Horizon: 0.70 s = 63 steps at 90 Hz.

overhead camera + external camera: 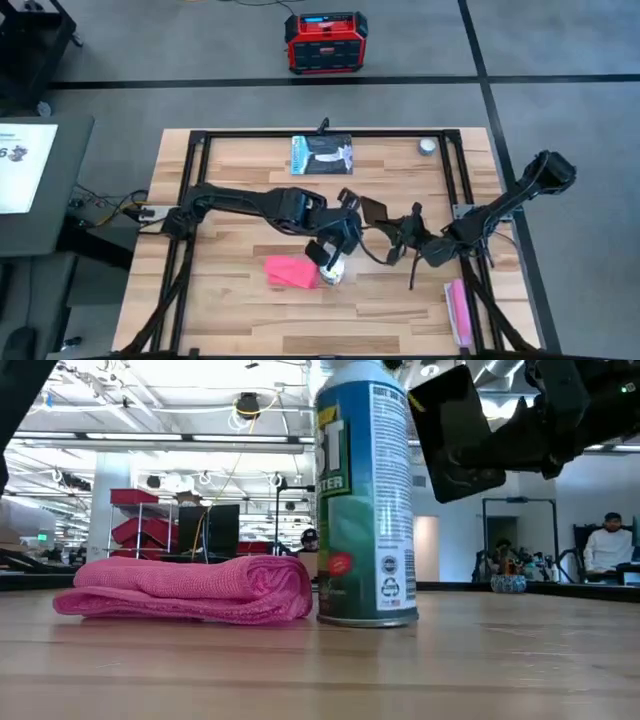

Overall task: Apply microfiber cloth
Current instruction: Wipe the back of the cellphone with the pink microfiber cloth

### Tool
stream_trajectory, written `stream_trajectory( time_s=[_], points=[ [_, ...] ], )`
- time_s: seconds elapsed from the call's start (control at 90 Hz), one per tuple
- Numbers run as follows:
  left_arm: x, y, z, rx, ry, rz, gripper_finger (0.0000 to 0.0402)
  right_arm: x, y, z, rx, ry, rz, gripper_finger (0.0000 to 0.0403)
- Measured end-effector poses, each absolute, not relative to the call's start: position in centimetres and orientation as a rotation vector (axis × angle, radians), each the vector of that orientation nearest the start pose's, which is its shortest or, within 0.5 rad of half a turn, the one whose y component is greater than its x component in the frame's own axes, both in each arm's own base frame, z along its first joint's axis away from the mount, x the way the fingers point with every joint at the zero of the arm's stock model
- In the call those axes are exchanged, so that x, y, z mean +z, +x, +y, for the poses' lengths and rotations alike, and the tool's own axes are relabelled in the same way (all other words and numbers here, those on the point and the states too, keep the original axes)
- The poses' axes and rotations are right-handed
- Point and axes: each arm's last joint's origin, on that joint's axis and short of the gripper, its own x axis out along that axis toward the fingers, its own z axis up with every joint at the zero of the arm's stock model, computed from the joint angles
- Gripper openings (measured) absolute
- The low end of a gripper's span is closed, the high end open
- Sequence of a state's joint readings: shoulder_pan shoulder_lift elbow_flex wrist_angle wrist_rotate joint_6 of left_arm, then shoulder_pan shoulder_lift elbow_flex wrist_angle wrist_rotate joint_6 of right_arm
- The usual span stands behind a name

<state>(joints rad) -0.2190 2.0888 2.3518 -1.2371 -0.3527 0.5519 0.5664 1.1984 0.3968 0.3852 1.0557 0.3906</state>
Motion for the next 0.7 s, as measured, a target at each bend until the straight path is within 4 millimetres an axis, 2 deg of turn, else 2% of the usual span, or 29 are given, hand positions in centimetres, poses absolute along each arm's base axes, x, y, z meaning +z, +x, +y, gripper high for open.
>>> stream_trajectory(
  time_s=[0.2,0.322,0.467,0.7],
  points=[
    [40.4,39.3,-8.1,-0.04,0.647,0.912,0.0,18.7,19.6,9.3,-0.529,0.046,0.19,0.0016],
    [41.3,37.3,-7.6,0.025,0.521,0.972,0.0001,18.7,19.6,9.3,-0.528,0.042,0.19,0.0016],
    [39.7,36.0,-7.3,0.104,0.413,1.173,0.0024,18.8,19.6,9.3,-0.523,0.044,0.191,0.0016],
    [35.3,36.2,-7.8,0.138,0.331,1.339,0.0084,18.7,19.6,9.4,-0.515,0.049,0.193,0.0016]
  ],
)
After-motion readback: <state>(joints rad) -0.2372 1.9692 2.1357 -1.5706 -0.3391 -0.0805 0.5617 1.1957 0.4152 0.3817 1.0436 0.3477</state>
